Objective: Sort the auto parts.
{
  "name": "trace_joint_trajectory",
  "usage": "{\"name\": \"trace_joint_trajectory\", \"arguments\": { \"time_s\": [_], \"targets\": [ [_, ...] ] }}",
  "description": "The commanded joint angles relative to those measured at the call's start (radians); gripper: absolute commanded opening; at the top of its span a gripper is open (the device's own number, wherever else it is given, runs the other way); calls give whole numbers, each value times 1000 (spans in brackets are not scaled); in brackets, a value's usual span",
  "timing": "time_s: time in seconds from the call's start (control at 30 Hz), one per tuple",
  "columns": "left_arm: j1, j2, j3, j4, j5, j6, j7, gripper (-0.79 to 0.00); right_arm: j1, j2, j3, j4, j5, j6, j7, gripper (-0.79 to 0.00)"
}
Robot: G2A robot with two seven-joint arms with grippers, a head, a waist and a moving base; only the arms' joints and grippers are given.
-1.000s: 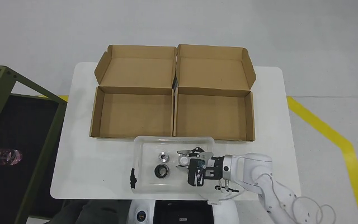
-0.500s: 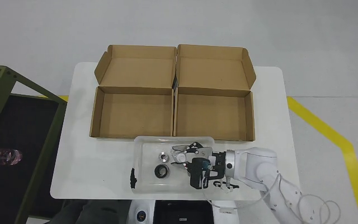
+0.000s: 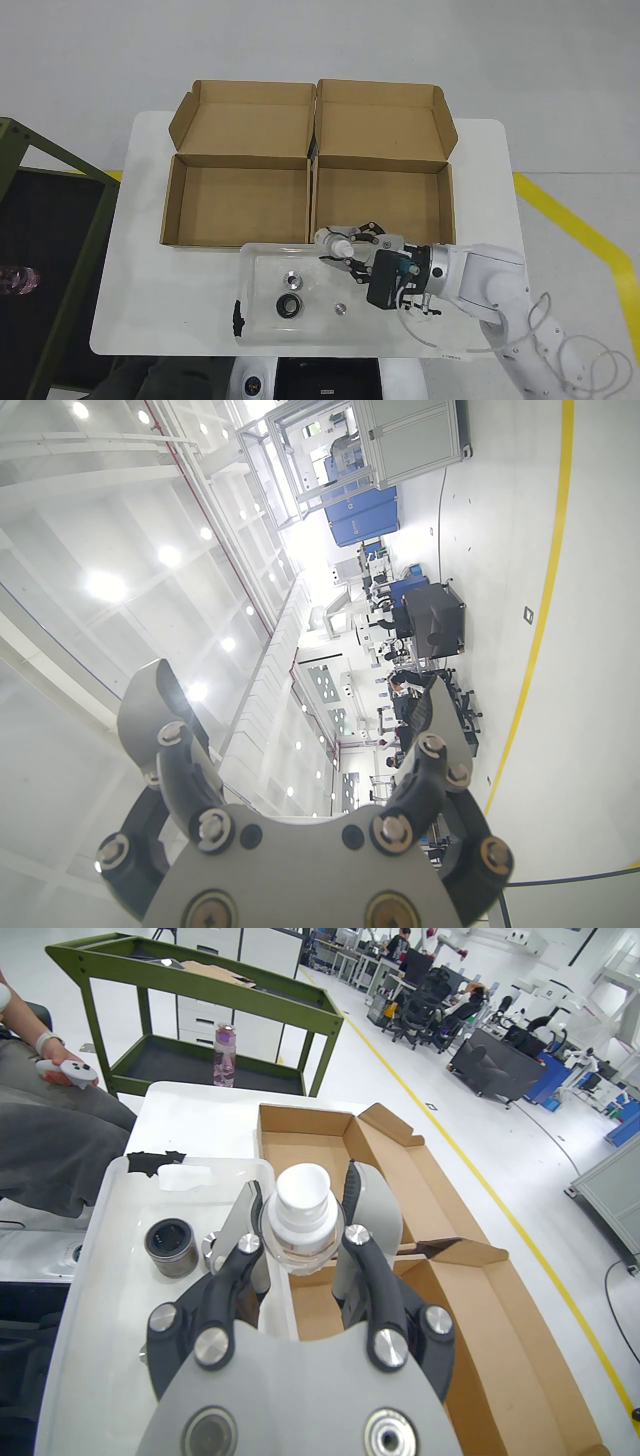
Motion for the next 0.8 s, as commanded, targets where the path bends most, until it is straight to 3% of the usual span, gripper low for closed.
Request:
{"name": "trace_joint_trajectory", "arguments": {
  "time_s": [0.0, 0.77],
  "targets": [
    [0, 0, 0, 0, 0, 0, 0, 0, 9, 1, 11, 5, 12, 4, 3, -785],
    [0, 0, 0, 0, 0, 0, 0, 0, 205, -24, -65, 293, 221, 106, 103, -785]
  ]
}}
